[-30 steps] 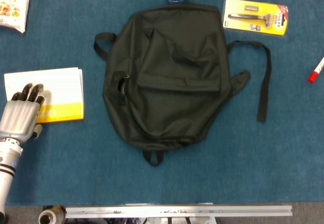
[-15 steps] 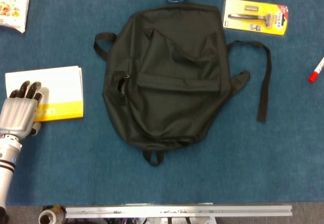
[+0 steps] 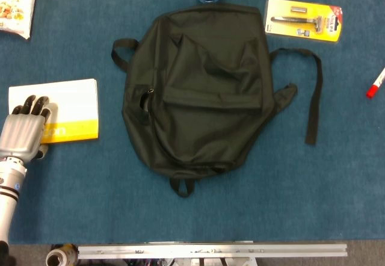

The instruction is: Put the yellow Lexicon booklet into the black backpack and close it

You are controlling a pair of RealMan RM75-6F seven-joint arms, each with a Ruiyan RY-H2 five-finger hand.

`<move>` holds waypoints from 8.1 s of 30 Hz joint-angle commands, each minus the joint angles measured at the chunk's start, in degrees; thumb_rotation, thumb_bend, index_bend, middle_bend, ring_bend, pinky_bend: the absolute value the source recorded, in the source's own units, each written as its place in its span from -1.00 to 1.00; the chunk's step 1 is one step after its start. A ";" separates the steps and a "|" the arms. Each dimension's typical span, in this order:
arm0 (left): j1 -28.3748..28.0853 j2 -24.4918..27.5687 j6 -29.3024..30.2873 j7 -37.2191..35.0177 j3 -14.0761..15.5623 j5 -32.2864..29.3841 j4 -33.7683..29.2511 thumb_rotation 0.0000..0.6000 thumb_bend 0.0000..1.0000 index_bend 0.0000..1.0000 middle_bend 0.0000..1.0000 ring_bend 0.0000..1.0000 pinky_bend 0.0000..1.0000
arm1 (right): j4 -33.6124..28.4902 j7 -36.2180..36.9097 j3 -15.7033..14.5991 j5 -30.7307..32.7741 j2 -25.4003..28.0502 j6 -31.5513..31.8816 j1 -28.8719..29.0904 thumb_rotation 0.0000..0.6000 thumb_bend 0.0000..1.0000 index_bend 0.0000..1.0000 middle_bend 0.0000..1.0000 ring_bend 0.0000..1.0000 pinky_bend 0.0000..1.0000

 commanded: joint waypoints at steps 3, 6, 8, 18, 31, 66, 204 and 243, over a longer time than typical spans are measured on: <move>-0.36 -0.67 -0.15 -1.11 -0.61 -0.46 0.87 1.00 -0.51 -0.68 -0.76 -0.84 -0.58 | 0.25 0.44 0.00 0.25 0.02 0.32 -0.33 1.00 -0.51 -0.41 -0.23 -0.46 -0.09; -0.21 -1.54 1.15 -3.63 -1.46 0.11 1.97 1.00 -0.51 -0.61 -0.67 -0.75 -0.57 | 0.34 0.65 -0.07 0.35 0.05 0.42 -0.54 1.00 -0.52 -0.41 -0.23 -0.46 -0.09; 0.06 -2.52 2.76 -6.26 -2.02 1.24 3.54 1.00 -0.51 -0.51 -0.53 -0.63 -0.50 | 0.39 0.83 -0.10 0.36 0.05 0.48 -0.65 1.00 -0.52 -0.41 -0.23 -0.46 -0.09; 1.06 -7.52 10.05 -18.26 -3.86 6.47 13.05 1.00 -0.51 -0.14 -0.14 -0.27 -0.18 | 0.41 1.26 -0.10 0.28 0.14 0.53 -0.82 1.00 -0.52 -0.41 -0.23 -0.46 -0.09; 1.21 -11.12 12.02 -20.93 -4.76 7.36 20.16 1.00 -0.51 0.11 -0.01 -0.19 -0.07 | 0.20 1.43 -0.01 0.25 0.22 0.03 -0.59 1.00 -0.52 -0.41 -0.23 -0.46 -0.09; 1.13 -12.60 13.49 -17.56 -4.75 8.81 21.77 1.00 -0.28 0.13 0.05 -0.13 -0.02 | 0.32 4.55 0.63 0.68 0.91 1.30 -1.26 1.00 -0.52 -0.41 -0.23 -0.46 -0.09; 7.04 -2.73 44.05 -43.15 -2.56 27.65 12.26 1.00 -0.27 0.07 -0.02 -0.17 0.08 | -2.74 -58.14 7.01 28.28 -45.57 -20.33 36.69 1.00 0.71 0.20 0.10 0.07 0.61; 0.82 -5.29 40.70 -42.90 0.93 35.46 6.55 1.00 -0.27 0.07 -0.02 -0.17 0.08 | -4.33 -45.81 21.38 33.54 -49.56 -11.86 40.40 1.00 0.71 0.22 0.13 0.16 0.69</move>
